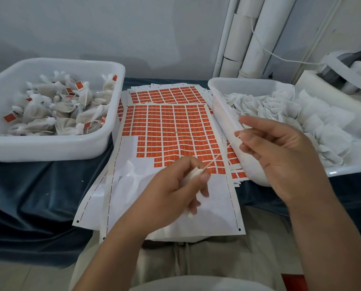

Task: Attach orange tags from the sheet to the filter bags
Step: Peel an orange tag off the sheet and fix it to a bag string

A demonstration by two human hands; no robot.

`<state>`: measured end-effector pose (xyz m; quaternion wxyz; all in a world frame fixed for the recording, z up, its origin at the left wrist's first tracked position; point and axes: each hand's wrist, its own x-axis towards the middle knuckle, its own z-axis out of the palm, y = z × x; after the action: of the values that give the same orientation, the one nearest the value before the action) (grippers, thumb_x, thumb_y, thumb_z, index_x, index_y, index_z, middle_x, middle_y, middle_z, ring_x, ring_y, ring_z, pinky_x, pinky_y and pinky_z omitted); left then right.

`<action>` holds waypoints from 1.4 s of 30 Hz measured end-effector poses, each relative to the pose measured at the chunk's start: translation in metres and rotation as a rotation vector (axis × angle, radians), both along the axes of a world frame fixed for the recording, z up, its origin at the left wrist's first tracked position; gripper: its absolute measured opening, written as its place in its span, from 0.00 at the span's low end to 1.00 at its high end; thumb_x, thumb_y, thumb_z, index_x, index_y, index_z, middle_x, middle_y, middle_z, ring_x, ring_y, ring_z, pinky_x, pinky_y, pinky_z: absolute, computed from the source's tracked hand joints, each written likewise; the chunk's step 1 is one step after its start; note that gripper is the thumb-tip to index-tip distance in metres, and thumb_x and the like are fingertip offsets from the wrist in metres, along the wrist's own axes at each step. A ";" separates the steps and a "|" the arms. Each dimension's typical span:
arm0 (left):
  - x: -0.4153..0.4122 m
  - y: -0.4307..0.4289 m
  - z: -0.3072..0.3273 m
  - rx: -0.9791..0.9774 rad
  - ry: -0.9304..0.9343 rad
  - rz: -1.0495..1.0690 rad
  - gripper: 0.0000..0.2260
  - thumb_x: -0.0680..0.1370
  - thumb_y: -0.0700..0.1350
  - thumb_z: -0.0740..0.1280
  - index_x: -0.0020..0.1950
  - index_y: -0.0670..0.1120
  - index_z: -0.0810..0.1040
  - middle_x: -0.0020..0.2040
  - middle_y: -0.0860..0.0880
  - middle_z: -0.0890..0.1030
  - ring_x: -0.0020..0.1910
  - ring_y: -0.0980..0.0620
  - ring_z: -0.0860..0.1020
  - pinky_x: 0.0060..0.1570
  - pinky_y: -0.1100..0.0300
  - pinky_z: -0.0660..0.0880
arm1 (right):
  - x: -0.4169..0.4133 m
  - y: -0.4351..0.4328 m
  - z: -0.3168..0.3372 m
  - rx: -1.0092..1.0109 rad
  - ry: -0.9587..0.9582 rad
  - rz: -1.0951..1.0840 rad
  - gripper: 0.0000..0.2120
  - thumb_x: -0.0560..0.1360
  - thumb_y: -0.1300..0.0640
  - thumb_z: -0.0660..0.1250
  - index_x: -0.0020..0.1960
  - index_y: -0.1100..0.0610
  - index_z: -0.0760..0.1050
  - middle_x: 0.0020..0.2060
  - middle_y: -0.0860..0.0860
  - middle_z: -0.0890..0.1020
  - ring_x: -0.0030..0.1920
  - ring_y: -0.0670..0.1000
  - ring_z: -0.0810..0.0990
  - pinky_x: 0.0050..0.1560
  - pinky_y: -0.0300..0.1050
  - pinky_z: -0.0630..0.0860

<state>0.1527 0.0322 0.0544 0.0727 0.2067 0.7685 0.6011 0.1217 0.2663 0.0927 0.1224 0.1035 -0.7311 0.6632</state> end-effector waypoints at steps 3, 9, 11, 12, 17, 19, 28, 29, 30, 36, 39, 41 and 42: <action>-0.005 -0.005 -0.003 -0.156 0.162 0.066 0.12 0.84 0.59 0.56 0.48 0.62 0.78 0.46 0.63 0.83 0.44 0.57 0.84 0.43 0.67 0.79 | 0.011 -0.001 0.009 0.311 0.193 -0.131 0.14 0.77 0.50 0.75 0.61 0.37 0.83 0.50 0.36 0.87 0.49 0.39 0.87 0.44 0.28 0.80; -0.005 -0.012 -0.005 -0.246 0.216 -0.009 0.12 0.85 0.62 0.54 0.44 0.66 0.71 0.41 0.60 0.78 0.41 0.55 0.78 0.39 0.65 0.73 | 0.016 -0.009 0.011 0.321 0.287 -0.170 0.15 0.78 0.56 0.75 0.59 0.38 0.83 0.52 0.32 0.85 0.51 0.37 0.85 0.46 0.28 0.80; -0.004 -0.014 -0.003 -0.270 0.205 -0.030 0.10 0.82 0.65 0.56 0.46 0.65 0.72 0.41 0.59 0.79 0.39 0.54 0.79 0.37 0.63 0.75 | 0.015 -0.008 0.011 0.286 0.267 -0.158 0.15 0.78 0.56 0.76 0.59 0.39 0.84 0.51 0.34 0.86 0.50 0.38 0.86 0.46 0.30 0.80; -0.004 -0.016 -0.002 -0.280 0.192 -0.035 0.10 0.82 0.65 0.58 0.47 0.63 0.73 0.41 0.59 0.79 0.39 0.54 0.79 0.37 0.63 0.77 | 0.014 -0.007 0.011 0.301 0.262 -0.155 0.14 0.78 0.56 0.76 0.60 0.40 0.84 0.51 0.34 0.87 0.50 0.38 0.86 0.46 0.29 0.80; -0.009 -0.025 0.001 -0.310 0.063 0.079 0.18 0.80 0.64 0.58 0.42 0.56 0.82 0.40 0.62 0.84 0.41 0.59 0.82 0.42 0.68 0.74 | 0.013 0.004 0.013 0.770 0.402 -0.182 0.11 0.77 0.51 0.74 0.59 0.42 0.84 0.50 0.31 0.84 0.52 0.34 0.82 0.51 0.23 0.74; -0.011 -0.030 0.001 -0.278 0.043 0.086 0.20 0.79 0.64 0.59 0.41 0.55 0.84 0.40 0.62 0.85 0.41 0.60 0.81 0.40 0.72 0.73 | 0.010 0.007 0.013 0.900 0.447 -0.187 0.10 0.78 0.51 0.72 0.58 0.47 0.86 0.48 0.38 0.86 0.52 0.37 0.81 0.52 0.24 0.73; -0.010 -0.028 0.003 0.076 0.067 0.019 0.13 0.85 0.57 0.62 0.56 0.58 0.87 0.65 0.60 0.82 0.68 0.57 0.77 0.59 0.67 0.76 | 0.015 -0.023 0.005 0.773 0.285 -0.060 0.12 0.82 0.45 0.65 0.54 0.48 0.85 0.41 0.35 0.84 0.43 0.38 0.84 0.44 0.30 0.77; -0.010 -0.025 0.003 0.107 0.062 0.034 0.13 0.84 0.57 0.63 0.57 0.58 0.87 0.68 0.62 0.80 0.71 0.58 0.75 0.62 0.63 0.75 | 0.017 -0.028 0.003 0.753 0.276 -0.037 0.10 0.83 0.47 0.66 0.53 0.48 0.85 0.40 0.36 0.84 0.42 0.39 0.84 0.43 0.31 0.78; -0.009 -0.022 0.003 0.127 0.061 0.045 0.13 0.84 0.57 0.63 0.57 0.57 0.87 0.70 0.63 0.78 0.73 0.58 0.73 0.64 0.58 0.74 | 0.018 -0.033 0.001 0.735 0.265 -0.016 0.08 0.83 0.49 0.67 0.52 0.47 0.85 0.39 0.37 0.84 0.41 0.40 0.84 0.43 0.33 0.78; -0.005 -0.014 0.005 0.213 0.069 0.153 0.14 0.84 0.54 0.62 0.60 0.56 0.87 0.60 0.60 0.85 0.65 0.57 0.80 0.62 0.57 0.76 | 0.021 -0.046 -0.005 0.646 0.170 0.088 0.07 0.81 0.55 0.71 0.51 0.43 0.85 0.42 0.38 0.86 0.42 0.43 0.85 0.42 0.34 0.78; -0.004 -0.012 0.005 0.238 0.062 0.222 0.13 0.83 0.55 0.64 0.57 0.57 0.88 0.55 0.59 0.87 0.59 0.59 0.83 0.53 0.71 0.77 | 0.022 -0.047 -0.004 0.670 0.180 0.103 0.07 0.80 0.53 0.72 0.48 0.42 0.84 0.40 0.37 0.85 0.42 0.43 0.85 0.43 0.34 0.78; -0.005 -0.012 0.005 0.184 0.080 0.257 0.12 0.82 0.55 0.64 0.56 0.57 0.87 0.51 0.60 0.87 0.56 0.60 0.83 0.51 0.74 0.75 | 0.024 -0.046 -0.001 0.737 0.232 0.095 0.04 0.80 0.51 0.72 0.50 0.43 0.85 0.41 0.35 0.84 0.44 0.41 0.83 0.45 0.30 0.75; -0.006 -0.013 0.004 0.124 0.103 0.259 0.13 0.82 0.56 0.63 0.55 0.57 0.87 0.49 0.60 0.87 0.53 0.58 0.84 0.50 0.72 0.77 | 0.024 -0.046 0.000 0.785 0.272 0.092 0.04 0.80 0.50 0.72 0.52 0.45 0.86 0.41 0.36 0.84 0.44 0.40 0.82 0.45 0.29 0.74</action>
<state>0.1470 0.0193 0.0582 -0.0576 0.1405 0.7530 0.6403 0.1457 0.2200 0.0927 0.1393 0.2617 -0.9002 0.3190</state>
